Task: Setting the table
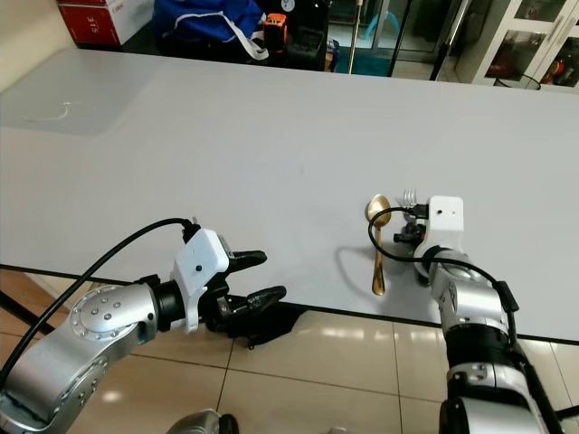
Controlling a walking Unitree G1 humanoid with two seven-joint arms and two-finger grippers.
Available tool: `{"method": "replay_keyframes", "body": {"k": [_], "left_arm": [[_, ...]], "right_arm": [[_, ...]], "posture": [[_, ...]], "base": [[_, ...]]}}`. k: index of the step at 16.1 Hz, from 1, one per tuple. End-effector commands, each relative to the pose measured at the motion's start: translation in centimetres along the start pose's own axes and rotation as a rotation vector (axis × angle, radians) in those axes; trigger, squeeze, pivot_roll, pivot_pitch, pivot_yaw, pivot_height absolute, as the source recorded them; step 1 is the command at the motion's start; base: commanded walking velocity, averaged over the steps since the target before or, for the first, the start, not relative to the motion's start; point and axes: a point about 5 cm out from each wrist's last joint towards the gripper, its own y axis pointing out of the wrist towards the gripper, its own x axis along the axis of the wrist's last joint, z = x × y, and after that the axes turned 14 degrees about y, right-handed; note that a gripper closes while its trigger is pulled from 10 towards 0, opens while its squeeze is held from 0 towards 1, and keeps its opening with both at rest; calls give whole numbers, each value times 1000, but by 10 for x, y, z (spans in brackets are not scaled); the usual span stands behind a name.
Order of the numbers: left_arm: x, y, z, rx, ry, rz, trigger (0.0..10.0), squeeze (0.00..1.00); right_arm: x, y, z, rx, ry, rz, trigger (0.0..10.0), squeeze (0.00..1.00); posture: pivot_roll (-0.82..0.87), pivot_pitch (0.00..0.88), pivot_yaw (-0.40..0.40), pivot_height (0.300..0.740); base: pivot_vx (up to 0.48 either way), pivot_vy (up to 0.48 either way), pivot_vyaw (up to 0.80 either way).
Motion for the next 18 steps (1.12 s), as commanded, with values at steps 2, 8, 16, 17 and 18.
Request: {"method": "replay_keyframes", "body": {"k": [2, 8, 16, 17, 18], "left_arm": [[5, 1, -1, -18, 16, -12, 10000, 0], [5, 2, -1, -24, 17, -13, 10000, 0], [9, -7, 16, 206, 29, -26, 10000, 0], [11, -15, 26, 351, 6, -51, 10000, 0], [10, -20, 30, 427, -5, -52, 10000, 0]], "right_arm": [[-14, -6, 0, -8, 56, 56, 10000, 0], [-27, -10, 1, -31, 111, 71, 10000, 1000], [22, -59, 11, -28, 1, -183, 10000, 0], [37, -85, 24, 9, -29, -299, 10000, 0], [44, -102, 38, 76, 5, -399, 10000, 0]], "posture": [[55, 91, 17, 740], [56, 87, 20, 740], [59, 59, 4, 740], [53, 52, 9, 740], [50, 49, 11, 740]], "base": [[0, 0, 0], [0, 0, 0], [0, 0, 0], [0, 0, 0], [0, 480, 0]]}}
